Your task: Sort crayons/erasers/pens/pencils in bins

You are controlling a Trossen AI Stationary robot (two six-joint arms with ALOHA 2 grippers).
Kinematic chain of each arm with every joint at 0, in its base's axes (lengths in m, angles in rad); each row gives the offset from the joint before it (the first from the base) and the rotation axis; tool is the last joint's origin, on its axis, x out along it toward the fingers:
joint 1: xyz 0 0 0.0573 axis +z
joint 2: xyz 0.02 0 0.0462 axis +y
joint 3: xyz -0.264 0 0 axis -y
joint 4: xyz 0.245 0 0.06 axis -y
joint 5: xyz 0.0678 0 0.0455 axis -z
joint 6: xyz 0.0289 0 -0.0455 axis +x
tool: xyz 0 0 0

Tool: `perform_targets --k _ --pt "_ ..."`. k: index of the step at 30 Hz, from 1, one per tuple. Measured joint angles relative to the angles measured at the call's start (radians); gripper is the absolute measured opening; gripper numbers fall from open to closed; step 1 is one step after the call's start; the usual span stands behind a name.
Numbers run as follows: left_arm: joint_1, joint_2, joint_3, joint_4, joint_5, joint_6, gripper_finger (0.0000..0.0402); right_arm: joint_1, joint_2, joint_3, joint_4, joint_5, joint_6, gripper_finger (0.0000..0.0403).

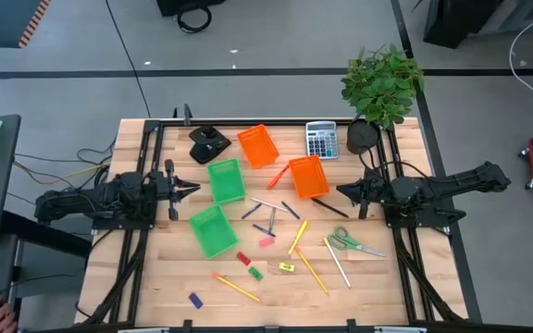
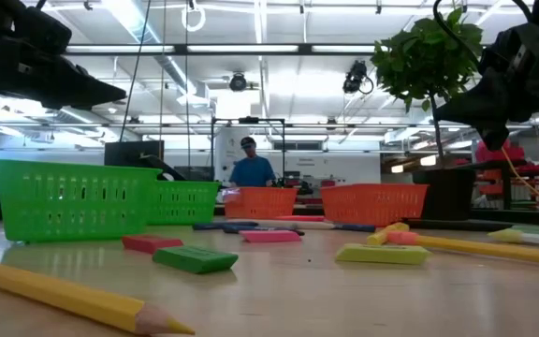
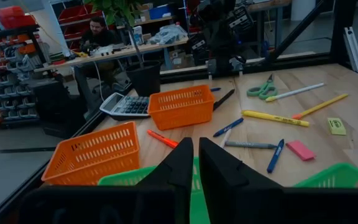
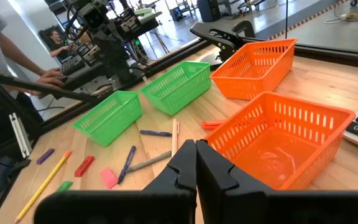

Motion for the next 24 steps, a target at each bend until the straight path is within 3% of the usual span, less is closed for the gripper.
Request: perform_targets --k 24 --pt "0.000 0.000 0.000 0.000 0.000 0.000 0.0028 0.000 0.000 0.000 0.000 0.000 0.000 0.0008"
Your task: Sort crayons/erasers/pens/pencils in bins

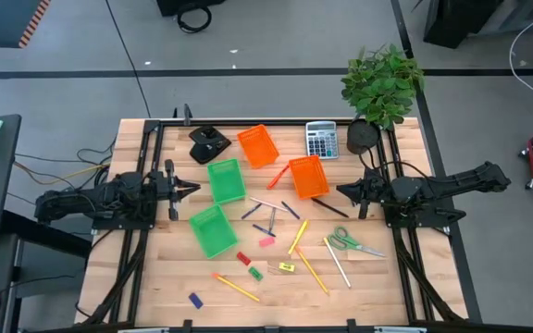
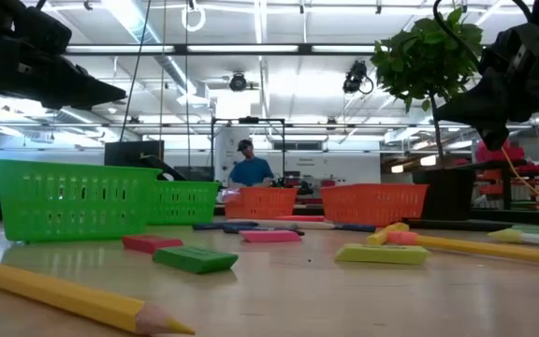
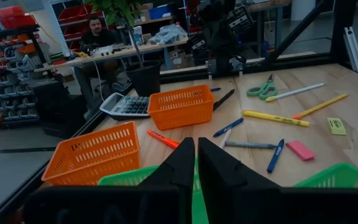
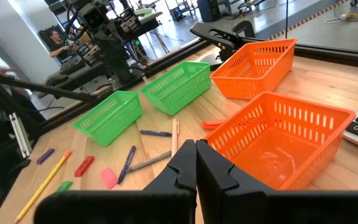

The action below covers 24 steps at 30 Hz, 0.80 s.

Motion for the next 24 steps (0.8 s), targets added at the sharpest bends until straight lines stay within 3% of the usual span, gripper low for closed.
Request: perform_targets --k 24 --pt "0.000 0.000 0.000 0.000 0.000 0.000 0.0030 0.000 0.000 0.000 0.000 0.000 0.000 0.0008"
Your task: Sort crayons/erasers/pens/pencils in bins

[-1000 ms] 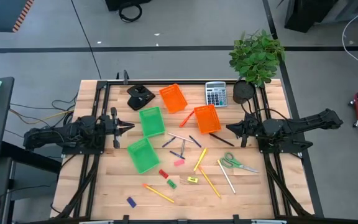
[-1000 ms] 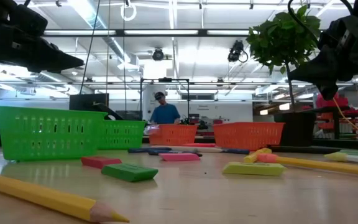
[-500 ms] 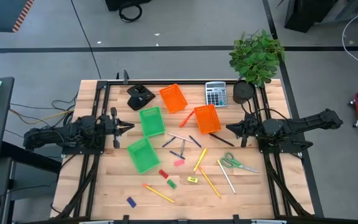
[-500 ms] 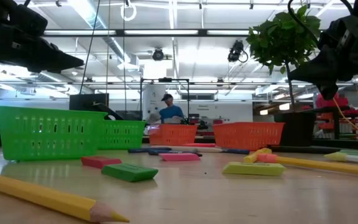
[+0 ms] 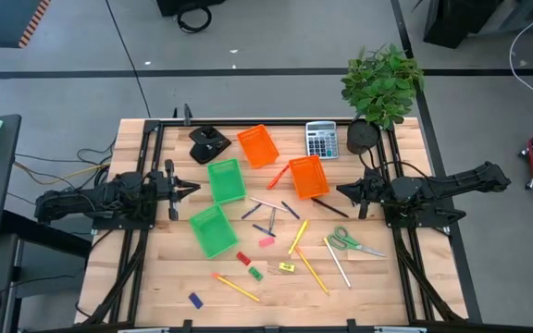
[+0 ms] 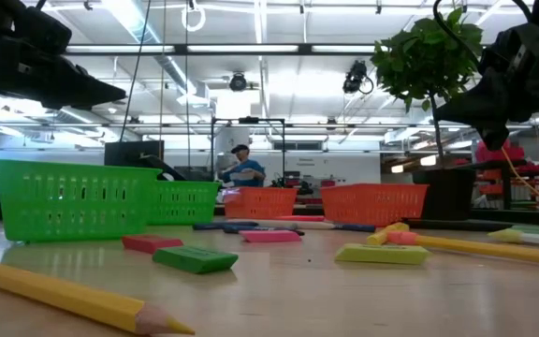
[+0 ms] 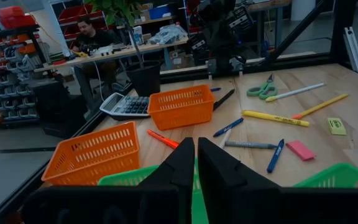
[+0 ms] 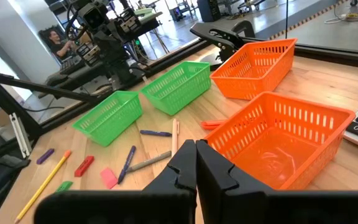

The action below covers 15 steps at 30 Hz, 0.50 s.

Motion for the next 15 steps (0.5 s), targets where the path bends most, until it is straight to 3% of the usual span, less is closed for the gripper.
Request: perform_targets --k 5,10,15 --pt "0.000 0.000 0.000 0.001 0.000 0.010 0.0037 0.000 0.000 0.000 0.000 0.000 0.000 0.0008" --pt "0.001 0.000 0.000 0.062 -0.007 0.216 0.0039 0.000 0.000 0.000 0.000 0.000 0.000 0.0008" --pt "0.001 0.000 0.000 0.075 -0.007 0.262 0.0037 0.000 0.000 0.000 0.000 0.000 0.000 0.0008"
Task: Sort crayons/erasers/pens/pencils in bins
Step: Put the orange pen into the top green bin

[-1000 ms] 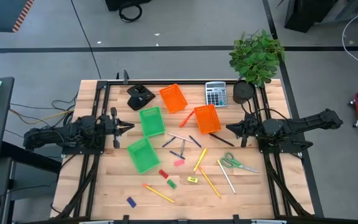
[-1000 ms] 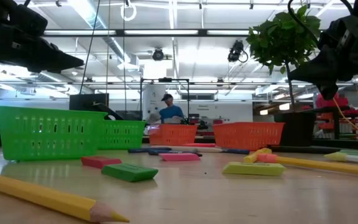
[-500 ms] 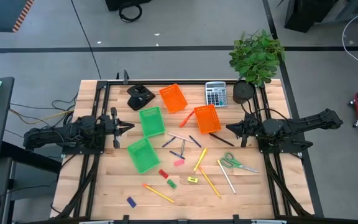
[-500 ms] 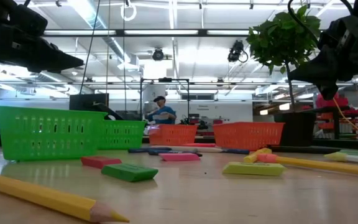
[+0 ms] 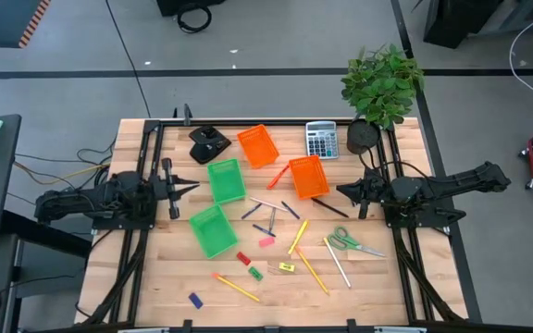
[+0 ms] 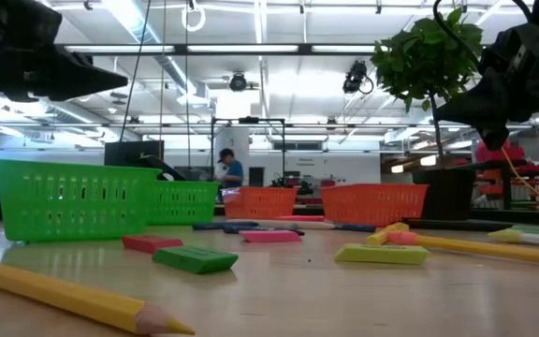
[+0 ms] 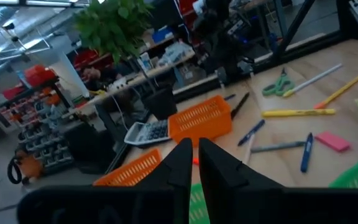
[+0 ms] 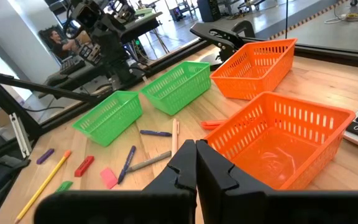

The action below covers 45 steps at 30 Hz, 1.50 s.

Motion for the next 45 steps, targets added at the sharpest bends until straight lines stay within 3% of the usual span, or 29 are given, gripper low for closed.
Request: perform_targets --k 4,8,11,15,18,23,26,30,33,36,41,45 --pt "0.001 0.000 0.000 0.042 -0.009 -0.066 0.0031 0.000 0.000 0.000 -0.001 0.000 0.000 0.0008" --pt "0.000 0.000 0.000 0.291 -0.005 -0.616 0.0032 0.000 0.000 0.000 -0.002 0.000 0.000 0.0008" --pt "0.010 0.006 0.001 0.471 -0.080 -0.910 0.0036 0.000 0.000 0.000 -0.003 0.000 0.000 0.0008" --pt "0.024 0.035 0.002 0.680 -0.186 -1.011 0.0036 0.000 0.000 0.000 -0.003 0.000 0.000 0.0008" --pt "0.022 0.104 0.071 0.703 -0.188 -0.973 0.0030 0.000 0.000 0.000 -0.003 0.000 0.000 0.0008" --pt "0.015 0.407 0.397 0.571 -0.150 -0.813 0.0024 0.000 0.000 0.000 -0.003 0.000 0.000 0.0008" --pt "0.016 0.641 0.675 0.294 -0.128 -0.741 0.0024 0.000 0.000 0.000 -0.003 0.000 0.000 0.0008" --pt "0.016 0.962 1.027 -0.178 -0.127 -0.858 0.0032 0.000 0.000 0.000 -0.003 0.000 0.000 0.0008" --pt "0.016 1.171 1.236 -0.382 -0.126 -1.039 0.0036 0.000 0.000 0.000 -0.003 0.000 0.000 0.0008" --pt "0.016 1.337 1.407 -0.442 -0.128 -1.166 0.0034 0.000 0.000 0.000 -0.003 0.000 0.000 0.0008" --pt "0.017 1.574 1.645 -0.414 -0.128 -1.178 0.0025 0.000 0.000 0.000 0.030 0.000 0.021 0.0008" --pt "0.032 1.729 1.813 -0.344 -0.132 -1.176 0.0024 0.000 0.000 0.000 0.120 -0.012 0.252 0.0008"
